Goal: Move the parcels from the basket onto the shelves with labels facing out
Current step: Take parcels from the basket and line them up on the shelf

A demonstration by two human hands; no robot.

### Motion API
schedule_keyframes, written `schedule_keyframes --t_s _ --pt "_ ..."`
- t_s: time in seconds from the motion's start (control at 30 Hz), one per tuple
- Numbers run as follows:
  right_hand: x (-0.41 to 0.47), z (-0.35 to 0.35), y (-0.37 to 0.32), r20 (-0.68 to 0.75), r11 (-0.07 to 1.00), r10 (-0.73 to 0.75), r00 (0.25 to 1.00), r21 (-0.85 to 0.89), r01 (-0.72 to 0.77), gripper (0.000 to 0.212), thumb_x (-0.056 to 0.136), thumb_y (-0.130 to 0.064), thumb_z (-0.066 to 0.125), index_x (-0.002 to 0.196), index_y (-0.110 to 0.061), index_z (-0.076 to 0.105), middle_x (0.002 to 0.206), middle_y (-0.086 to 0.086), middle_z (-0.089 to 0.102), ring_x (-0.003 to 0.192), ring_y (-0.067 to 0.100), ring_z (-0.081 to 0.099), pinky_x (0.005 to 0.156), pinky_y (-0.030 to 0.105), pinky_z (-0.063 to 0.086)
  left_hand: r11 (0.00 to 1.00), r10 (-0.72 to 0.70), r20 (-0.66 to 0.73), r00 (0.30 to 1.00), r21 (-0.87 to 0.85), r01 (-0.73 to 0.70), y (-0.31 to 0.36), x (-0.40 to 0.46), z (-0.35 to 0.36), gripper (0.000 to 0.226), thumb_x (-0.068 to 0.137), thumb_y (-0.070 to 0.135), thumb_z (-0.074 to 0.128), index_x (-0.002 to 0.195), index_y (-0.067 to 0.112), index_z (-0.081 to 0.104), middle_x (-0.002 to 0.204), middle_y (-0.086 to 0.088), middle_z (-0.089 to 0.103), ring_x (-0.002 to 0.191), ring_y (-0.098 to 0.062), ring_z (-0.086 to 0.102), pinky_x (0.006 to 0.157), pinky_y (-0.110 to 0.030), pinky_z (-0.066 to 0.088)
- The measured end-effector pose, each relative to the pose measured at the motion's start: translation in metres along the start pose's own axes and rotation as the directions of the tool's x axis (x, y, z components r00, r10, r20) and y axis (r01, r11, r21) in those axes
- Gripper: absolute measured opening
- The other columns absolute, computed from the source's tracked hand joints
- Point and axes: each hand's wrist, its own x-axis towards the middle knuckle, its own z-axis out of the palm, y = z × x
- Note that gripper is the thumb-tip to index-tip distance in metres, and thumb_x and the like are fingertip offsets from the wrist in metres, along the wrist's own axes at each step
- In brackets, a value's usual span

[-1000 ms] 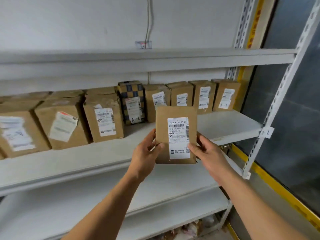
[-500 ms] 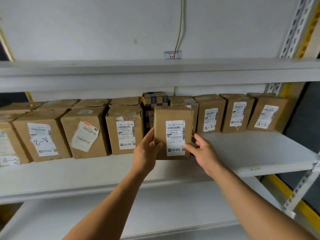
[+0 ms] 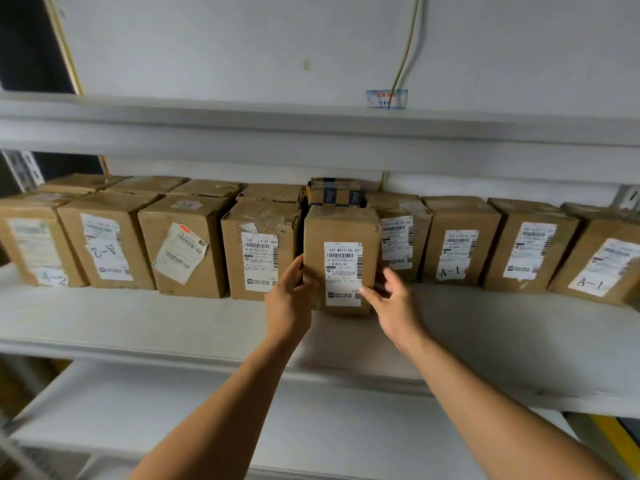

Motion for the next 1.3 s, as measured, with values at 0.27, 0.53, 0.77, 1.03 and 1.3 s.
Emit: schedule_keyframes --t_s 0.27,0.53,0.77,1.03,1.3 --pt "0.011 0.011 0.008 -0.031 0.998 0.026 0.999 0.054 -0.024 0.08 0.095 -0.019 0.078 0.162 -0.014 0.036 0.16 0.023 0.043 0.144 0.031 0.049 0.12 0.05 0.041 0.997 0.043 -0.123 0.991 0.073 -0.034 0.001 0.002 0.005 0.04 0.096 0.02 0.065 0.089 0.059 0.068 0.076 0.025 0.072 0.078 -0.008 0.071 0.065 -0.033 0.056" --pt "0.009 0.016 0.009 -0.037 0.995 0.032 0.999 0.096 -0.028 0.074 0.096 -0.013 0.077 0.159 -0.007 0.04 0.151 0.014 0.051 0.134 0.024 0.056 0.115 0.038 0.044 0.998 0.019 -0.155 0.988 0.061 -0.01 -0.009 0.004 0.01 0.042 0.094 0.021 0.066 0.132 0.037 0.07 0.085 0.017 0.076 0.079 -0.007 0.072 0.072 -0.04 0.061" --pt "0.006 0.014 0.008 -0.053 0.999 0.008 0.999 0.034 -0.006 0.067 0.097 -0.011 0.076 0.156 -0.005 0.045 0.148 0.021 0.056 0.121 0.018 0.056 0.104 0.033 0.046 0.996 0.051 -0.131 0.99 0.082 -0.04 -0.007 -0.001 0.009 0.035 0.097 0.021 0.067 0.128 0.038 0.069 0.085 0.021 0.074 0.077 0.002 0.069 0.058 -0.011 0.047" --pt "0.007 0.01 0.012 -0.047 0.999 -0.023 0.999 -0.025 0.022 0.071 0.096 -0.015 0.077 0.158 -0.007 0.043 0.152 0.022 0.054 0.126 0.02 0.059 0.096 0.026 0.046 0.973 0.065 -0.175 0.982 0.232 -0.023 -0.01 -0.019 -0.012 0.031 0.1 0.026 0.07 0.131 0.028 0.072 0.107 0.008 0.079 0.096 0.003 0.07 0.072 0.004 0.041" --pt "-0.04 -0.025 0.015 -0.02 0.983 -0.09 0.996 -0.163 0.086 0.055 0.098 -0.022 0.075 0.15 -0.021 0.058 0.143 0.003 0.066 0.127 0.011 0.063 0.107 0.024 0.049 0.945 0.103 0.048 0.994 0.307 -0.113 -0.002 -0.045 -0.006 0.036 0.102 0.035 0.068 0.136 0.025 0.069 0.129 0.006 0.074 0.113 -0.007 0.07 0.091 -0.018 0.052"
